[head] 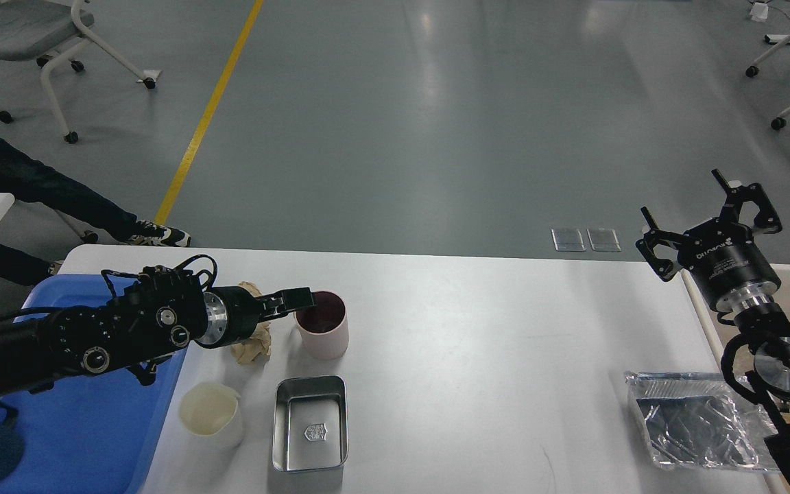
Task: Tidy desktop
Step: 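Reach the left gripper to the pink mug and grasp it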
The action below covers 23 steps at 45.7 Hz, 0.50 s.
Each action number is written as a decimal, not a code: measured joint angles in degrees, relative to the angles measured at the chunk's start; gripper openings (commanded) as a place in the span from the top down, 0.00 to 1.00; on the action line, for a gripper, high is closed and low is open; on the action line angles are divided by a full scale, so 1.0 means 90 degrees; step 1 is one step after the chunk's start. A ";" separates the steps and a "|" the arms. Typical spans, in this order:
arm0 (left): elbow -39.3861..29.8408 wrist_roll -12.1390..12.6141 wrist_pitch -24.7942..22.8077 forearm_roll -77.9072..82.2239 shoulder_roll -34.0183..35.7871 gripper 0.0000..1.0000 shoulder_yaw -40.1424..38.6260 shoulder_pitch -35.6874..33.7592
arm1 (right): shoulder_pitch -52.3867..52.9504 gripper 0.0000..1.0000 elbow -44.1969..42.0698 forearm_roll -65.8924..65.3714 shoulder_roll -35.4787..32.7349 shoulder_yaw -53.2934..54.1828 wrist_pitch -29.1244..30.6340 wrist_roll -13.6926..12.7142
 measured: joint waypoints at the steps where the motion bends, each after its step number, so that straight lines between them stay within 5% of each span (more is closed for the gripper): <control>1: 0.0009 0.0001 0.0000 0.0000 -0.0009 0.04 0.0045 -0.0006 | 0.0000 0.00 0.0000 0.0000 -0.0002 0.0002 0.0001 0.0000; 23: 0.0356 -0.0009 -0.0004 -0.0003 -0.0378 0.28 0.0323 -0.0072 | -0.0036 0.00 -0.0010 0.0000 -0.0004 0.0023 0.0028 0.0000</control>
